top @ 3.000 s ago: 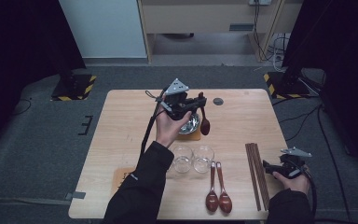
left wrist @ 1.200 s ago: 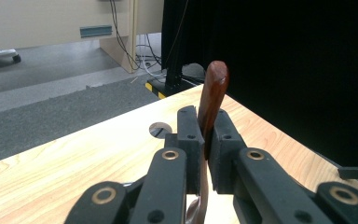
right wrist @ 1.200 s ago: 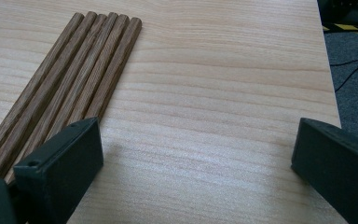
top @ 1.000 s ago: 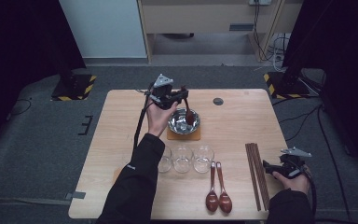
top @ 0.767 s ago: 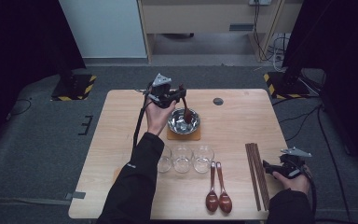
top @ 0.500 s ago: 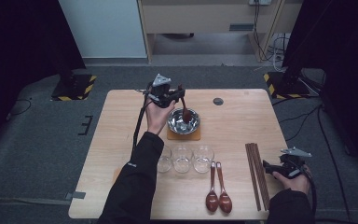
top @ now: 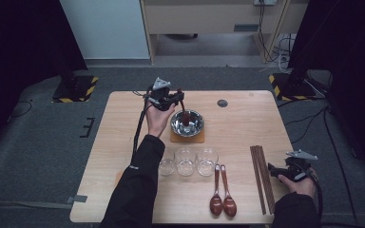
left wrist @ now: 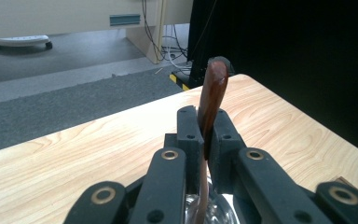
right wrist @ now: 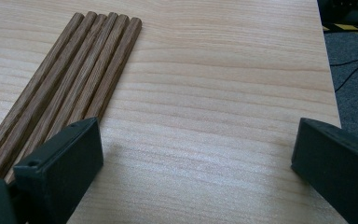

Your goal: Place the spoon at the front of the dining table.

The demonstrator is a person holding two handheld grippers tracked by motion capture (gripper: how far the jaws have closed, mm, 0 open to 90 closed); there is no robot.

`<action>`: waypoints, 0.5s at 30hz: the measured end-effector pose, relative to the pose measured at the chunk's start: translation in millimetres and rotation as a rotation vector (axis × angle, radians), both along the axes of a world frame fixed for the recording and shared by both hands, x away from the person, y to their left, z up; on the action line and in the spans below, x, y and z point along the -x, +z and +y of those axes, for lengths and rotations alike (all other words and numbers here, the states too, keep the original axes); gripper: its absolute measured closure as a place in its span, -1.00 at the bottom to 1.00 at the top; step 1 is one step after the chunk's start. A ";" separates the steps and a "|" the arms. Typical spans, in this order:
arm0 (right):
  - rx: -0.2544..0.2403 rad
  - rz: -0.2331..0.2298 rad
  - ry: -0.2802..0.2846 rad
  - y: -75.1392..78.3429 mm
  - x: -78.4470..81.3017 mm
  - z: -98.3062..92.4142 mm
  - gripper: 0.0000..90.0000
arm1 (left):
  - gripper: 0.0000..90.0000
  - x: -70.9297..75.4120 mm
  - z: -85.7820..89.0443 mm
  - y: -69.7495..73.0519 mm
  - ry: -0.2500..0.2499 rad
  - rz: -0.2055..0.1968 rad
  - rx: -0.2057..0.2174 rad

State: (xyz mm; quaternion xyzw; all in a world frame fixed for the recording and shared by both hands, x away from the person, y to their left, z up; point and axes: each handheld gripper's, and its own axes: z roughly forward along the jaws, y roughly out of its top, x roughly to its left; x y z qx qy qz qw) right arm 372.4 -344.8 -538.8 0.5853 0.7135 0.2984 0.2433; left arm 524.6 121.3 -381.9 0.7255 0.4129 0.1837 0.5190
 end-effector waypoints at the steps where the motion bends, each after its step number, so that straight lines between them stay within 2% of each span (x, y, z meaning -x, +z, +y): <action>1: 0.000 0.000 0.000 0.0 0.0 0.0 -0.96 | 0.87 -0.5 0.9 -1.2 0.003 0.001 0.003; 15: 0.000 0.000 0.000 0.0 0.0 0.0 -0.96 | 0.87 -3.3 7.0 -14.1 0.018 0.005 -0.016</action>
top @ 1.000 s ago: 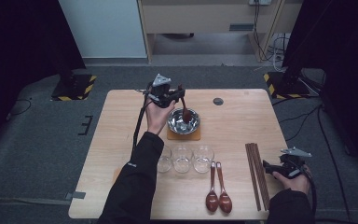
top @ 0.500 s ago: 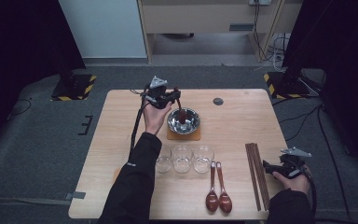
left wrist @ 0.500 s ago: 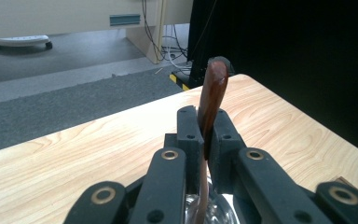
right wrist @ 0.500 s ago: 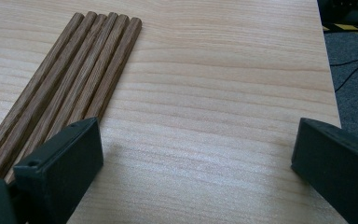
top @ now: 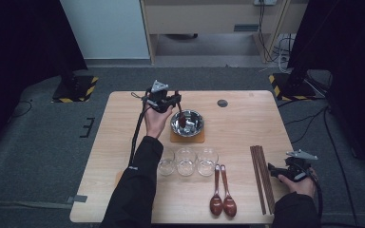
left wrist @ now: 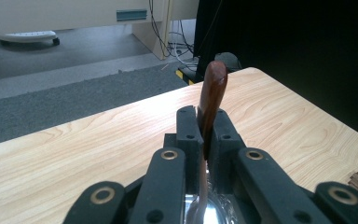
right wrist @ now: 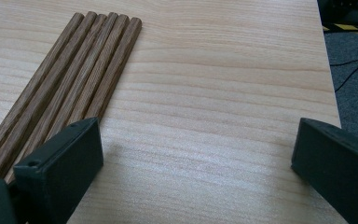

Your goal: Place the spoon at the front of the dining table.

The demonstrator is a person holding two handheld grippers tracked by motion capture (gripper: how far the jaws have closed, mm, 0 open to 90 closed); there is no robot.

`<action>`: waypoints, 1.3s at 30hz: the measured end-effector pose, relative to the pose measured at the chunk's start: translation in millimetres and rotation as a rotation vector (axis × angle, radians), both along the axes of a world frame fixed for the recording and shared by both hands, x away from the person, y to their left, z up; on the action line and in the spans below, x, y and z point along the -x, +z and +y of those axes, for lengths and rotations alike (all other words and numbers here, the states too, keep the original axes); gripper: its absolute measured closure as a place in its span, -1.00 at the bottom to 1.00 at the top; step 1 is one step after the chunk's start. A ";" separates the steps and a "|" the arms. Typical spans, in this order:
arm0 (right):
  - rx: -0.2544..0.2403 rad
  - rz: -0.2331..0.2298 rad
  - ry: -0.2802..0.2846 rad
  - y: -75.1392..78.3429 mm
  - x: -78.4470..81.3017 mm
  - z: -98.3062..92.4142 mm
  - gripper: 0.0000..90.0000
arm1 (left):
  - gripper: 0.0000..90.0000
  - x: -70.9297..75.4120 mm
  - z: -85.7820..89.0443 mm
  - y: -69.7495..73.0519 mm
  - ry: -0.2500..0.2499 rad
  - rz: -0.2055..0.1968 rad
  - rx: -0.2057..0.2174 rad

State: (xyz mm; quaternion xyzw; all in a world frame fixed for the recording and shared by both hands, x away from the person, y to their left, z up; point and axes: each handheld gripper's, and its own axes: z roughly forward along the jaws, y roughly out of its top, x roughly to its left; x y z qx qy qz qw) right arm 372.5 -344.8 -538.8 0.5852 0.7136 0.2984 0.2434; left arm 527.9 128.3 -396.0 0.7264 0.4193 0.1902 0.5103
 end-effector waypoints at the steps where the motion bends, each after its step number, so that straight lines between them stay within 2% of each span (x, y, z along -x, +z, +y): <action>1: 0.000 0.000 0.000 0.0 0.0 0.0 -0.96 | 0.87 -0.1 0.3 -0.9 0.002 0.002 -0.002; 16: 0.000 0.000 0.000 0.0 0.0 0.0 -0.96 | 0.87 -2.3 7.0 -16.7 0.008 0.036 -0.022; 21: 0.000 0.000 0.000 0.0 0.0 0.0 -0.96 | 0.87 -2.3 6.1 -19.3 0.003 0.043 -0.033; 29: 0.000 0.000 0.000 0.0 0.0 0.0 -0.96 | 0.87 -1.4 8.4 -25.9 0.002 0.057 -0.028; 39: 0.000 0.000 0.000 0.0 0.0 0.0 -0.96 | 0.87 2.0 11.9 -27.9 -0.006 0.077 -0.052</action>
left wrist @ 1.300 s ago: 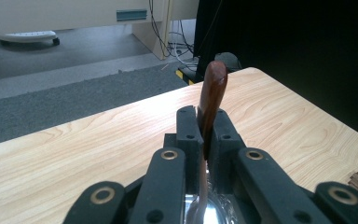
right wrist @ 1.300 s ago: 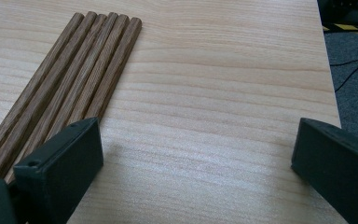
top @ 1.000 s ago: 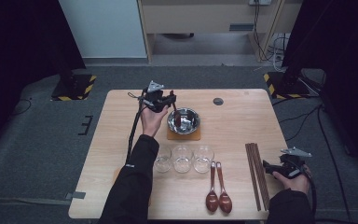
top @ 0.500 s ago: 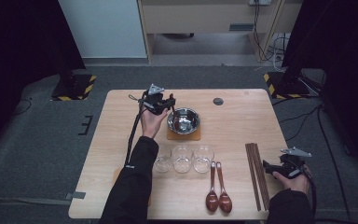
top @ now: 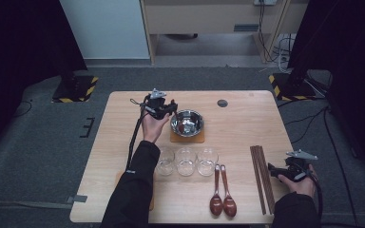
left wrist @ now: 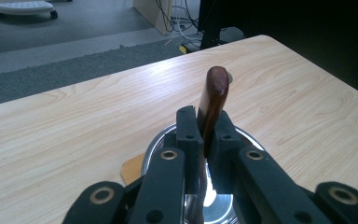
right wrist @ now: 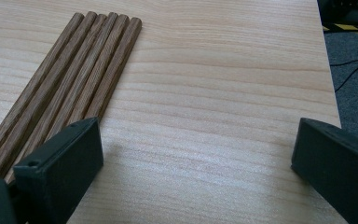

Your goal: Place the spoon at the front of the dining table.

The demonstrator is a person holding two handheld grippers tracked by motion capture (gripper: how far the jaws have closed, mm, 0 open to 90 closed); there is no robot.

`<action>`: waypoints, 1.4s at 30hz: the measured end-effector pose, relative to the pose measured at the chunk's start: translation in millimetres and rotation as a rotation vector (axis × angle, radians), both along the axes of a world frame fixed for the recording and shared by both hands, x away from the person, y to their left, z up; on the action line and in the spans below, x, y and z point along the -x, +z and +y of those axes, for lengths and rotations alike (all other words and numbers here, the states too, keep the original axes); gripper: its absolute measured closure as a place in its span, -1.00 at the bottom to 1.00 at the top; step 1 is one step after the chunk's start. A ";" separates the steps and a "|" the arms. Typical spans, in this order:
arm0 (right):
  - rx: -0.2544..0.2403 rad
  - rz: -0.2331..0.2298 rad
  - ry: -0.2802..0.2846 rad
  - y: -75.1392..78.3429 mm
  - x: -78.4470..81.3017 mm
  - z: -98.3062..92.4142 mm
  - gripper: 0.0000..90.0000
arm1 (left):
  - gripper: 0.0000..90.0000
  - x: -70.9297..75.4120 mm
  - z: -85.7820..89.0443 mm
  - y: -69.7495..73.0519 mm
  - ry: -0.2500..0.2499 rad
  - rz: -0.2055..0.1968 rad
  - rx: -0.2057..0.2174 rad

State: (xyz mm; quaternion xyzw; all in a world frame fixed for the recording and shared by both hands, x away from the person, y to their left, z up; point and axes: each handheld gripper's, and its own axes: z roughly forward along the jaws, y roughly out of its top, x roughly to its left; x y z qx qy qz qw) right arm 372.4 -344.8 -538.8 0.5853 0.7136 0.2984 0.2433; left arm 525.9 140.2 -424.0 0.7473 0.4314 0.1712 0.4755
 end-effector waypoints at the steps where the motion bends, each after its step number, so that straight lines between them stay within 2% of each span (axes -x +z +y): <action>1: 0.000 0.000 0.000 0.0 0.0 0.0 -0.96 | 0.87 0.3 0.5 0.3 0.000 0.001 -0.002; 8: -0.001 0.005 0.002 -0.1 -0.4 0.6 -0.98 | 0.84 2.8 8.3 0.6 0.007 0.010 -0.022; 13: -0.001 0.005 0.002 -0.1 -0.4 0.6 -0.98 | 0.80 4.3 12.8 0.6 0.010 0.013 -0.053; 25: -0.003 0.005 0.000 -0.1 -0.5 0.7 -0.98 | 0.67 8.9 28.4 -5.1 0.025 0.031 -0.099; 42: -0.002 0.005 0.001 -0.1 -0.5 0.7 -0.98 | 0.50 11.3 43.2 -18.8 0.040 0.052 -0.136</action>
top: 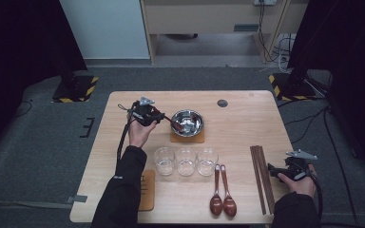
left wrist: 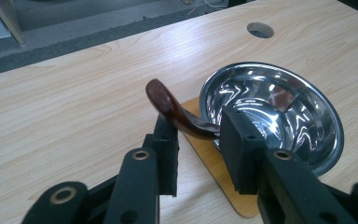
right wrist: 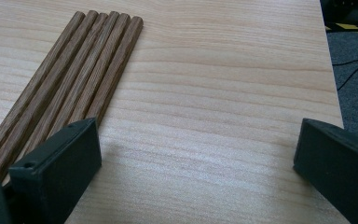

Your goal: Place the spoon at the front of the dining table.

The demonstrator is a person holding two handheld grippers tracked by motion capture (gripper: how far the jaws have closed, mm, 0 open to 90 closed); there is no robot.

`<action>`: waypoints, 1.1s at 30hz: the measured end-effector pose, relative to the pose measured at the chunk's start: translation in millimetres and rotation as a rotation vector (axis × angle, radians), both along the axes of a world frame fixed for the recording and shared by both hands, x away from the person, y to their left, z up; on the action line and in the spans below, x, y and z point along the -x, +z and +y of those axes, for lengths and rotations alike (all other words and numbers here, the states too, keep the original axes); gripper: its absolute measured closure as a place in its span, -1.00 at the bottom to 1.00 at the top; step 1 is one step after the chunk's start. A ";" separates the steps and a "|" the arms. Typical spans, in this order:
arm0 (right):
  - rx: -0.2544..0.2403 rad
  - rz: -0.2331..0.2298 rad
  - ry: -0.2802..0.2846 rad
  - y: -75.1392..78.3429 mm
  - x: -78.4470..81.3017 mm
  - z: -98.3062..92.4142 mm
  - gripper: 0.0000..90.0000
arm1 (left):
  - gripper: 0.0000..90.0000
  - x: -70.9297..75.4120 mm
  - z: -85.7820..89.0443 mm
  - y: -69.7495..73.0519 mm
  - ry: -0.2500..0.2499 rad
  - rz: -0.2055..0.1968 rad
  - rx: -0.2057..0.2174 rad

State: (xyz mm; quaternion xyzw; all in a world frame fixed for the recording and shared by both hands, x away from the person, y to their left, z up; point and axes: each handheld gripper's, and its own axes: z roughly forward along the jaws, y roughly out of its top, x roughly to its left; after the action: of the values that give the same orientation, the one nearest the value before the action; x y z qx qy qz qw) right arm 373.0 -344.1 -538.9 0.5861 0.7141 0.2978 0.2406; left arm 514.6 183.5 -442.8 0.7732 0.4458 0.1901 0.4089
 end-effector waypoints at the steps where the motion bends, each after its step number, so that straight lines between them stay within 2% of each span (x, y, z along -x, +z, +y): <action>1: 0.000 0.000 -0.001 0.0 0.0 0.1 -0.98 | 0.48 0.2 0.1 -1.4 -0.002 0.001 -0.004; 5: 0.000 0.000 0.000 0.0 0.0 0.0 -0.98 | 0.41 0.1 -1.1 -6.8 -0.009 0.014 -0.027; 15: 0.000 0.000 0.000 0.0 0.0 0.0 -0.98 | 0.33 0.3 -3.2 -18.5 -0.024 0.029 -0.047; 33: 0.000 0.000 0.000 0.0 0.0 0.0 -0.98 | 0.21 -0.8 -9.9 -36.1 -0.048 0.084 -0.073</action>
State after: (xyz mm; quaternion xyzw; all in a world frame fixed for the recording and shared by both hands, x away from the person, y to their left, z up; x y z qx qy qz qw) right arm 373.0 -344.0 -538.8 0.5862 0.7139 0.2978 0.2407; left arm 515.4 173.6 -478.9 0.8055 0.4364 0.1639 0.3659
